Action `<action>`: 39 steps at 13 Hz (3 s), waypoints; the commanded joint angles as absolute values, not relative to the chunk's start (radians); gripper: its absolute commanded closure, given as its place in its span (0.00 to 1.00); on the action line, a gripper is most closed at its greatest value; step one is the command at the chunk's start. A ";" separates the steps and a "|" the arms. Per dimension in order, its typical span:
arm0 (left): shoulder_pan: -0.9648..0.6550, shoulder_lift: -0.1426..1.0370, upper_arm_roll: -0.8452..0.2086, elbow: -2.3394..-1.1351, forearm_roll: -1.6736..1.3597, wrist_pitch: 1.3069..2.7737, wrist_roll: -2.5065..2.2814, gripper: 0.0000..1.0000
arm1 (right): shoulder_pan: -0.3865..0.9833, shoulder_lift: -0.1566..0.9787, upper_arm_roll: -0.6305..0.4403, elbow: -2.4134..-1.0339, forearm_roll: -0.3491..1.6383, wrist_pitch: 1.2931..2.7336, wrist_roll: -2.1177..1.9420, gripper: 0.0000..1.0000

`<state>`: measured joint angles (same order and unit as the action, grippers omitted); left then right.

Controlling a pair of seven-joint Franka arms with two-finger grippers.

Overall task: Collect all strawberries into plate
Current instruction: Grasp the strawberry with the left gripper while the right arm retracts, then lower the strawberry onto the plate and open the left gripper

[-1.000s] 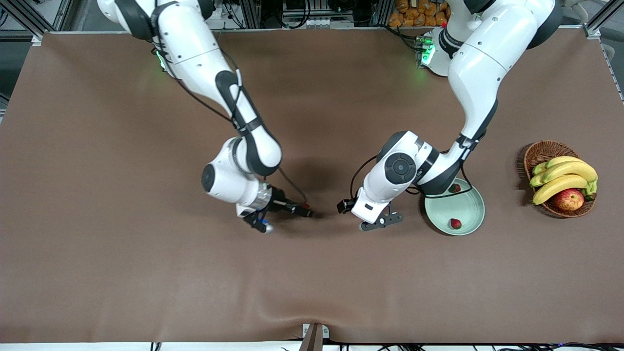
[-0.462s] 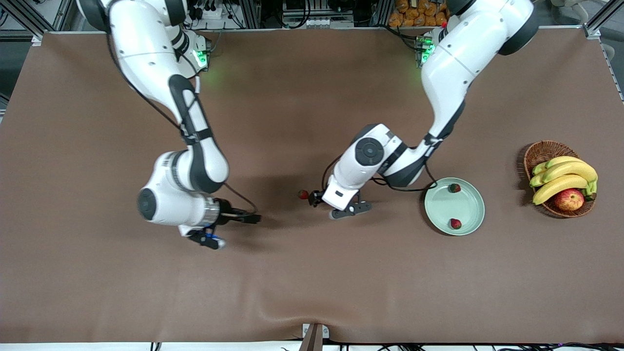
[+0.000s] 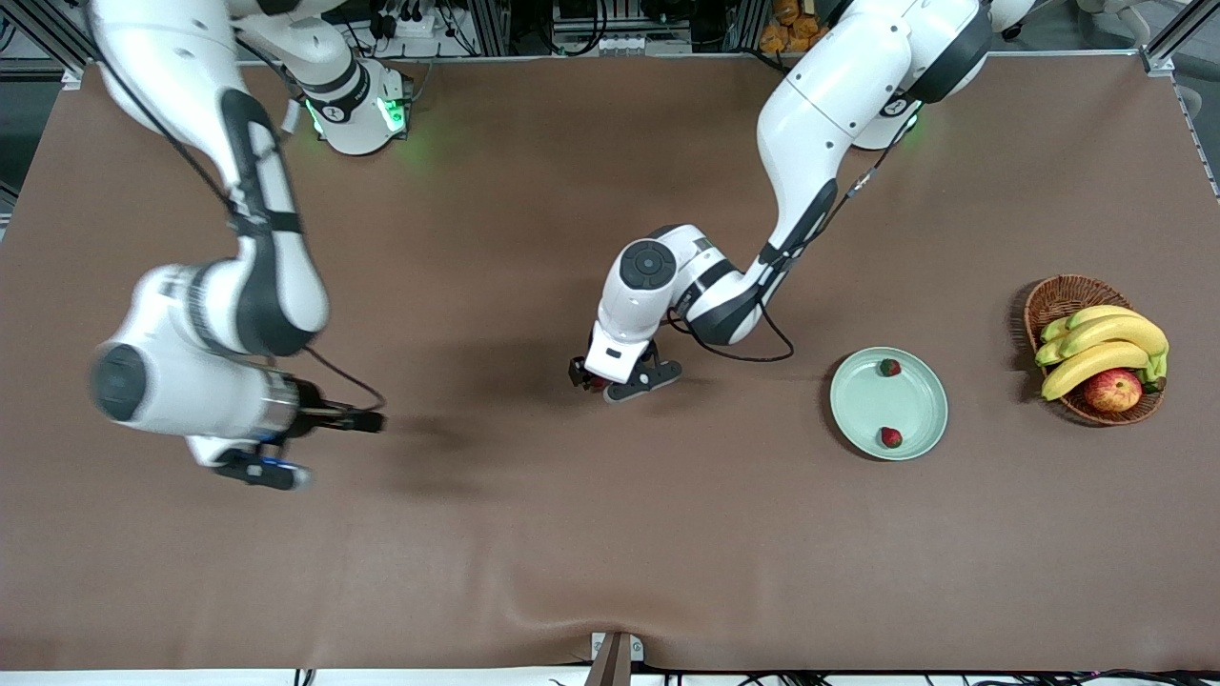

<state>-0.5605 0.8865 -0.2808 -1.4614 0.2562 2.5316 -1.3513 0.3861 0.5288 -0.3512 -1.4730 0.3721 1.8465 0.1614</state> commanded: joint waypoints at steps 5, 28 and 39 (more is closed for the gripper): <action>-0.583 0.902 -0.259 -1.434 0.255 2.503 -1.368 0.21 | 0.106 0.273 -0.094 -1.460 0.025 1.665 0.153 0.00; -0.223 0.625 -0.431 -1.404 0.245 2.104 -1.127 1.00 | -0.080 0.115 0.025 -1.385 -0.084 1.517 -0.046 0.00; 0.481 0.466 -0.649 -1.823 0.333 2.018 -0.351 1.00 | -0.071 0.112 0.025 -1.390 0.015 1.447 0.089 0.00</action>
<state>0.3734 0.5270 -0.6320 -1.6441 0.3106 1.8614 -0.4462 -0.0691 0.1240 0.0240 -1.3842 0.0053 1.4529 0.0746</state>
